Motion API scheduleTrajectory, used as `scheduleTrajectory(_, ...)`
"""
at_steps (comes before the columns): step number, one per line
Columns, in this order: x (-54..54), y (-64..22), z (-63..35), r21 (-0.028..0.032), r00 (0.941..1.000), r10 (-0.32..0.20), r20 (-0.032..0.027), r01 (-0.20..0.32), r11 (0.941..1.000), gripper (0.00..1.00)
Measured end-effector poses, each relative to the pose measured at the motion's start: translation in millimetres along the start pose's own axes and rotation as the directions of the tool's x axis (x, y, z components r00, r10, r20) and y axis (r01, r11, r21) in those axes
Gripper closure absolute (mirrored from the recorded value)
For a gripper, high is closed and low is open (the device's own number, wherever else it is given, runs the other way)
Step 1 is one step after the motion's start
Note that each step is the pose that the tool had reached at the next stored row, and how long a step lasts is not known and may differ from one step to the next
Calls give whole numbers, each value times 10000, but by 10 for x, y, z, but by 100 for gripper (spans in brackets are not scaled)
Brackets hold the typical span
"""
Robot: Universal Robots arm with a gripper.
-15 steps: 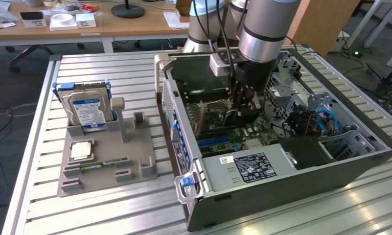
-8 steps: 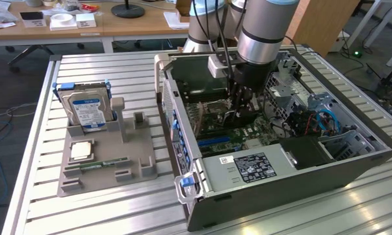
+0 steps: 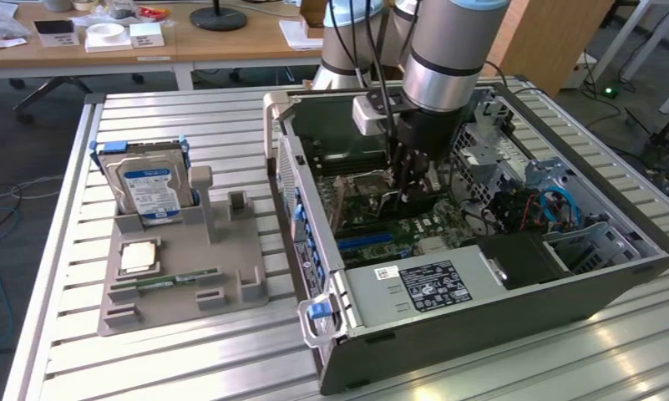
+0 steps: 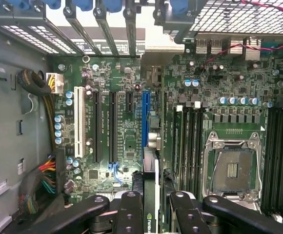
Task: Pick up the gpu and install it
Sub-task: 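Insert the gpu into the slot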
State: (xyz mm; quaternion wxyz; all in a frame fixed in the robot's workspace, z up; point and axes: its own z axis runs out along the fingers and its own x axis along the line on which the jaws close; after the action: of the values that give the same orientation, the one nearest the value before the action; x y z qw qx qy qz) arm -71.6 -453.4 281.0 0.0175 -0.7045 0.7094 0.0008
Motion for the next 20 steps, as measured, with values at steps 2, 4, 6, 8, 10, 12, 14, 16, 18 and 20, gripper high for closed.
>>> scheduleTrajectory(2,3,7,7,0,10000,1,-3,-1,10000,74)
scheduleTrajectory(4,7,16,15,-1,10000,0,-5,0,10000,74)
scheduleTrajectory(6,12,23,24,0,10000,-1,-3,1,10000,74)
scheduleTrajectory(8,17,32,30,1,10000,0,-3,0,10000,74)
scheduleTrajectory(10,18,40,31,0,10000,0,-4,0,10000,74)
scheduleTrajectory(12,18,40,30,0,10000,-2,-4,2,10000,74)
scheduleTrajectory(14,25,95,29,2,10000,-1,-5,1,10000,74)
scheduleTrajectory(16,58,97,36,4,10000,-5,-3,5,10000,74)
scheduleTrajectory(18,59,107,39,4,10000,-7,-3,7,10000,74)
scheduleTrajectory(20,60,120,47,3,10000,-9,-4,9,10000,74)
